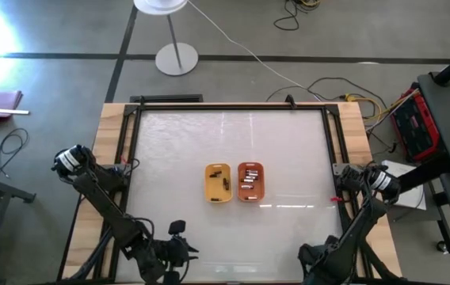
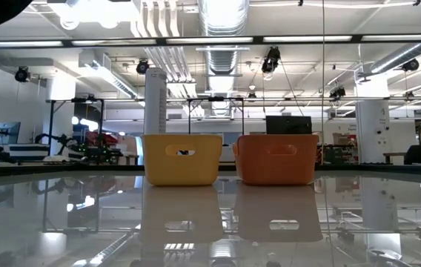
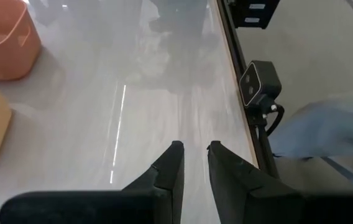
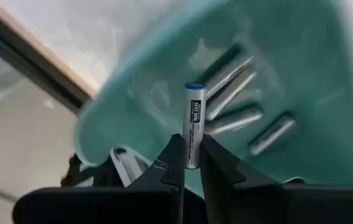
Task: Sort batteries
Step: Put the gray battery into the green bin
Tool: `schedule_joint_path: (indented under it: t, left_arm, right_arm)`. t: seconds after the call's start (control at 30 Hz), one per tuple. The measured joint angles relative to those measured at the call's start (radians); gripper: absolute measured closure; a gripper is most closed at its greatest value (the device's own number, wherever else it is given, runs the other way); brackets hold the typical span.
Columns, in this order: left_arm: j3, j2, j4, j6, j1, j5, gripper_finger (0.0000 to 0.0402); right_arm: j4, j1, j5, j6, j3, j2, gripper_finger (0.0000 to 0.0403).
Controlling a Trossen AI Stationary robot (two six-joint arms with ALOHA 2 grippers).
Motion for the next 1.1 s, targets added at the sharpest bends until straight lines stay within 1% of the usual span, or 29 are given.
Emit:
schedule_joint_path:
  t: [0.07, 0.2, 0.4, 0.5, 0.57, 0.67, 0.77, 0.87, 0.9, 0.97, 1.03, 1.1]
  left_arm:
    - [0.0, -0.001, -0.009, 0.0, 0.0, 0.001, 0.0348]
    - [0.0, -0.004, -0.021, 0.0, 0.008, 0.001, 0.0348]
    - [0.0, -0.013, -0.03, -0.011, 0.022, -0.002, 0.0348]
    - [0.0, -0.013, -0.042, -0.032, 0.035, 0.0, 0.0349]
    - [0.0, -0.013, -0.051, -0.034, 0.042, 0.0, 0.0352]
    - [0.0, -0.023, -0.059, -0.014, 0.051, 0.012, 0.0356]
    - [0.002, -0.044, -0.076, -0.003, 0.056, 0.098, 0.0358]
    - [0.03, -0.067, -0.181, -0.04, 0.057, 0.178, 0.0358]
    - [0.045, -0.073, -0.232, -0.064, 0.056, 0.2, 0.0358]
    - [0.08, -0.078, -0.359, -0.114, 0.053, 0.266, 0.0358]
    - [0.115, -0.073, -0.476, -0.162, 0.053, 0.362, 0.0358]
    - [0.147, -0.067, -0.587, -0.241, 0.05, 0.454, 0.0358]
  right_arm:
    - [0.01, 0.008, -0.036, -0.011, -0.029, 0.0, 0.038]
    - [0.028, 0.019, -0.074, -0.034, -0.085, 0.0, 0.038]
    - [0.101, 0.014, -0.071, -0.071, -0.132, -0.002, 0.038]
    - [0.097, 0.014, -0.069, -0.056, -0.149, -0.002, 0.0374]
    - [0.096, 0.014, -0.071, -0.049, -0.153, -0.002, 0.0361]
    - [0.098, 0.014, -0.072, -0.02, -0.154, -0.003, 0.0328]
    - [0.073, 0.014, -0.072, -0.024, -0.136, -0.01, 0.029]
    - [-0.024, 0.01, -0.065, -0.04, -0.074, -0.04, 0.0254]
    - [-0.076, 0.009, -0.05, -0.042, -0.049, -0.053, 0.0245]
    - [-0.177, 0.007, 0.018, -0.038, 0.003, -0.081, 0.0228]
    - [-0.26, 0.006, 0.145, -0.026, 0.055, -0.112, 0.0216]
    - [-0.309, 0.005, 0.332, -0.018, 0.092, -0.15, 0.0208]
